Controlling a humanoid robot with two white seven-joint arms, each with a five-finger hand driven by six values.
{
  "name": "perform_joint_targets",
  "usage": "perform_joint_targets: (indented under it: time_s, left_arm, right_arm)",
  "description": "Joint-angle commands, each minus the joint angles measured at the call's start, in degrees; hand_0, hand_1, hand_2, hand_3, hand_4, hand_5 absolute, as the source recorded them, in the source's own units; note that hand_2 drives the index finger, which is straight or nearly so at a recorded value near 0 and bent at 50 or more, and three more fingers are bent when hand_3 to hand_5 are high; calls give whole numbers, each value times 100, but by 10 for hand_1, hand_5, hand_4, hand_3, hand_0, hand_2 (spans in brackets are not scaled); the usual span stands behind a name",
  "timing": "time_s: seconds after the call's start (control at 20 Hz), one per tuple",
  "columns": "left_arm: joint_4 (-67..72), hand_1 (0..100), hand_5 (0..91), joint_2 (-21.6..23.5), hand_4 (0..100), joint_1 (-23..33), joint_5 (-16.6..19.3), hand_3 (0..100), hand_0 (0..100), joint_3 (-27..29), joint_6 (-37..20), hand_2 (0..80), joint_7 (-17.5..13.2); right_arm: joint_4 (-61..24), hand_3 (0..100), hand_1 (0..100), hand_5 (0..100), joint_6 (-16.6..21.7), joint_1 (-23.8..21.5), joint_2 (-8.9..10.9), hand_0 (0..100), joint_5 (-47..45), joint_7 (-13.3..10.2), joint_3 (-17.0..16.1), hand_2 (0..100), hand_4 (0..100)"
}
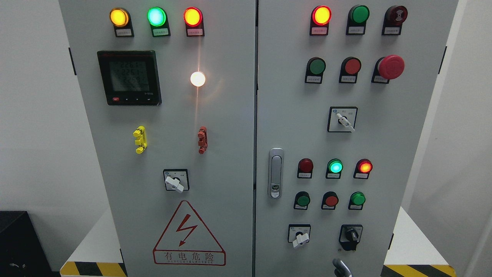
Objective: Press green start button
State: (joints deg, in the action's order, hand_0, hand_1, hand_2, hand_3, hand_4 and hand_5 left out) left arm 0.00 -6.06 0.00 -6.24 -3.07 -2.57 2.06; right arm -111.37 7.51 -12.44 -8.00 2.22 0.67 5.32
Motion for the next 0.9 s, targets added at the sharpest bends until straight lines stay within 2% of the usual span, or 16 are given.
perform_joint_targets:
  time_s: [0.0, 0.5, 0.55, 0.6, 0.65, 0.75, 0.85]
  left_arm:
    - [-158, 556, 0, -1, 0, -132, 0, 0, 120, 0, 2, 0, -4]
    - [-158, 556, 0, -1, 0, -132, 0, 0, 120, 0, 2, 0, -4]
    - [-158, 556, 0, -1, 0, -132, 0, 0, 120, 0, 2, 0, -4]
    - [-158, 556, 0, -1, 0, -132, 0, 0, 120, 0, 2, 0, -4]
    - [-158, 556, 0, -1, 0, -132, 0, 0, 120, 0, 2, 0, -4]
    - [-158, 556, 0, -1, 0, -132, 0, 0, 120, 0, 2, 0, -4]
    - [-158, 556, 0, -1, 0, -132, 0, 0, 120, 0, 2, 0, -4]
  right_arm:
    - [2, 43, 0, 0, -22, 5, 0, 0, 6, -6, 13, 0, 0]
    - [-33, 52, 0, 0, 13, 14, 0, 0, 233, 3, 40, 0, 0]
    - [-42, 123, 127, 0, 31, 31, 0, 0, 400, 3, 40, 0, 47]
    - [-42, 136, 157, 0, 40, 40, 0, 0, 549, -6, 40, 0, 74]
    - [-51, 177, 240, 46, 57, 49, 8, 0, 673, -6, 40, 0, 166]
    - [-51, 242, 289, 137, 110, 58, 9, 0, 893, -23, 40, 0, 229]
    - [-51, 404, 314, 340, 206, 66, 9, 61, 1217, -58, 40, 0, 390]
